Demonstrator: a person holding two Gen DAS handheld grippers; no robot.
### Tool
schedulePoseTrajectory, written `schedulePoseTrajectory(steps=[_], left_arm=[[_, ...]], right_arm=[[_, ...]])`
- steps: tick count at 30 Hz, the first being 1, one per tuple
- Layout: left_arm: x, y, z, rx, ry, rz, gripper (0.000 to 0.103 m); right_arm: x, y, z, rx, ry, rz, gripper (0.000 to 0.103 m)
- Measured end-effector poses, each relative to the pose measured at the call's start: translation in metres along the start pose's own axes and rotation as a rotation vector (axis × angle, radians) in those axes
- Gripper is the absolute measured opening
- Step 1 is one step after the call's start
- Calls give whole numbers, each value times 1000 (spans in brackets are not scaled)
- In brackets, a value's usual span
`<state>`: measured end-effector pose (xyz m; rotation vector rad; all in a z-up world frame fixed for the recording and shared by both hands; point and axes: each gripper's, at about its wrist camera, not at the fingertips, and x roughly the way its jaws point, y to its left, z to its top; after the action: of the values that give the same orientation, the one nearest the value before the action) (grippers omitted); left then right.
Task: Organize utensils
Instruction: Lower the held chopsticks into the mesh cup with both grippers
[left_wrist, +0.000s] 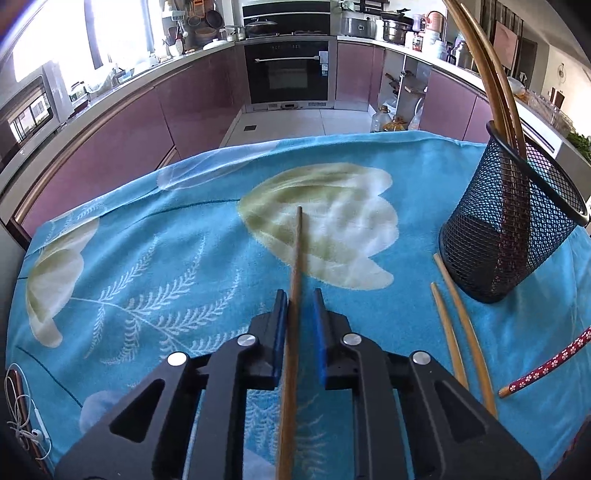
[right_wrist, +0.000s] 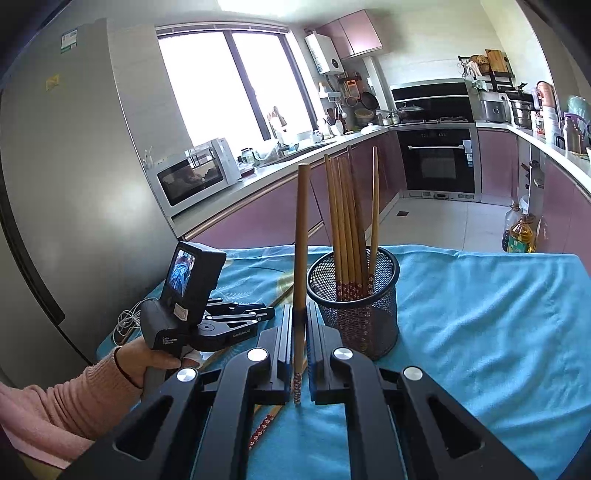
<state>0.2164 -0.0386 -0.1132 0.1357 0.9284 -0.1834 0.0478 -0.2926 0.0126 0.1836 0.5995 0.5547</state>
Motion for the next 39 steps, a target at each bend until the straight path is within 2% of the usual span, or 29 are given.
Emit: schedulePoseTrajectory(steps=[5,11,24,30,39], left_arm=[[1,-3,0,-1,-5,9,7],[-19,-6,-2,-18,-37,-31,7],[-139,-17,7,19,-263,-245,7],[-178,-21,17,6,-348,-300,7],[-218,-35,40,16,-455,-327,7]], right_arm=[[0,-1,0,2,-1,3,6],[0,-3,2,-2,-7,-5,6],[-11,-1,17,-37,-54,-21,6],[-19,1,31,-61,-84,-27,6],[-31,-1,57,-86,-138,-32,6]])
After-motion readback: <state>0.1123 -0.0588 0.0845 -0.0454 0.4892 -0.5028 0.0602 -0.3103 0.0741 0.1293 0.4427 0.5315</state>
